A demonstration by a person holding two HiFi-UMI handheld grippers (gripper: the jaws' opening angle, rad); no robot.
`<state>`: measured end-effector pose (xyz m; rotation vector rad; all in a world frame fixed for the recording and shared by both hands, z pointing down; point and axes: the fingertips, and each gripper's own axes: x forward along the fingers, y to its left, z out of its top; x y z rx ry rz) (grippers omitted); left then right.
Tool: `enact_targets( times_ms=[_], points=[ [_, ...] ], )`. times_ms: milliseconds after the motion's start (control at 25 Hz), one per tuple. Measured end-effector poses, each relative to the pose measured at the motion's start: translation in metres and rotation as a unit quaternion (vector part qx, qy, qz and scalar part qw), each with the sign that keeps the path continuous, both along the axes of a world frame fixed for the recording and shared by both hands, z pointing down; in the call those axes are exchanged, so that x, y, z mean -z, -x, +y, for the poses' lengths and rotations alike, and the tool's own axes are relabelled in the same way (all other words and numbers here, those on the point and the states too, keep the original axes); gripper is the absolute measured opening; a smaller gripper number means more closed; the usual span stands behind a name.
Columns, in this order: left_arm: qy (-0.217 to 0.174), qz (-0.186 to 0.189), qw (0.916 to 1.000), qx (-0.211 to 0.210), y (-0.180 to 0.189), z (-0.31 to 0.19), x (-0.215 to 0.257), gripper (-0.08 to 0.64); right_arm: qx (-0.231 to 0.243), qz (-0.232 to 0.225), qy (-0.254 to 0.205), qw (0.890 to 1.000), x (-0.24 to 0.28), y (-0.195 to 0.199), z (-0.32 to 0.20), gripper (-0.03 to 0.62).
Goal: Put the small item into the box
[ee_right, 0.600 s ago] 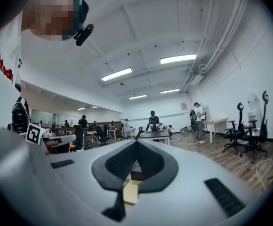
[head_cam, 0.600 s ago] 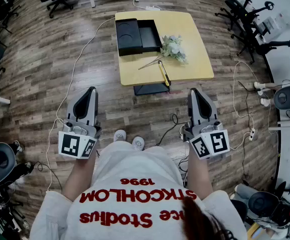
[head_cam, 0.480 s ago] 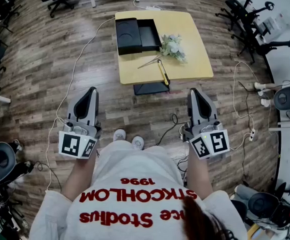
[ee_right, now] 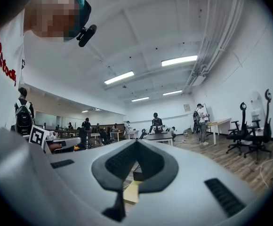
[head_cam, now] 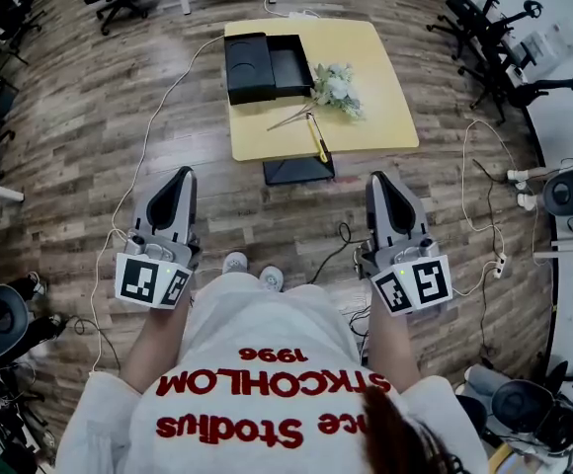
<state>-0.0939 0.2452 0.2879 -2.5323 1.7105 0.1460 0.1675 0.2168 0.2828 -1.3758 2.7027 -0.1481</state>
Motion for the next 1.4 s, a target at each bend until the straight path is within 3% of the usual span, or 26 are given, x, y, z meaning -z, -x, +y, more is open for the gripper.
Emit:
enact_targets(
  times_ms=[280, 440, 1000, 1400],
  points=[
    [0.005, -0.002, 1.0, 0.007, -0.002, -0.004, -0.008, 0.006, 0.003, -0.018, 0.01, 1.0, -0.01, -0.005, -0.003, 0.005],
    [-0.015, -0.004, 0.9997, 0.019, 0.008, -0.018, -0.001, 0.005, -0.001, -0.021, 0.013, 1.0, -0.009, -0.002, -0.019, 0.005],
    [-0.025, 0.025, 0.999, -0.028, 0.029, -0.154, 0.011, 0.005, -0.037, -0.009, 0.012, 0.999, 0.006, 0.024, -0.125, 0.005],
    [-0.029, 0.025, 0.9972, -0.065, 0.048, -0.24, 0.019, 0.005, -0.073, -0.01, 0.017, 0.997, 0.009, 0.046, -0.19, 0.005]
  ],
)
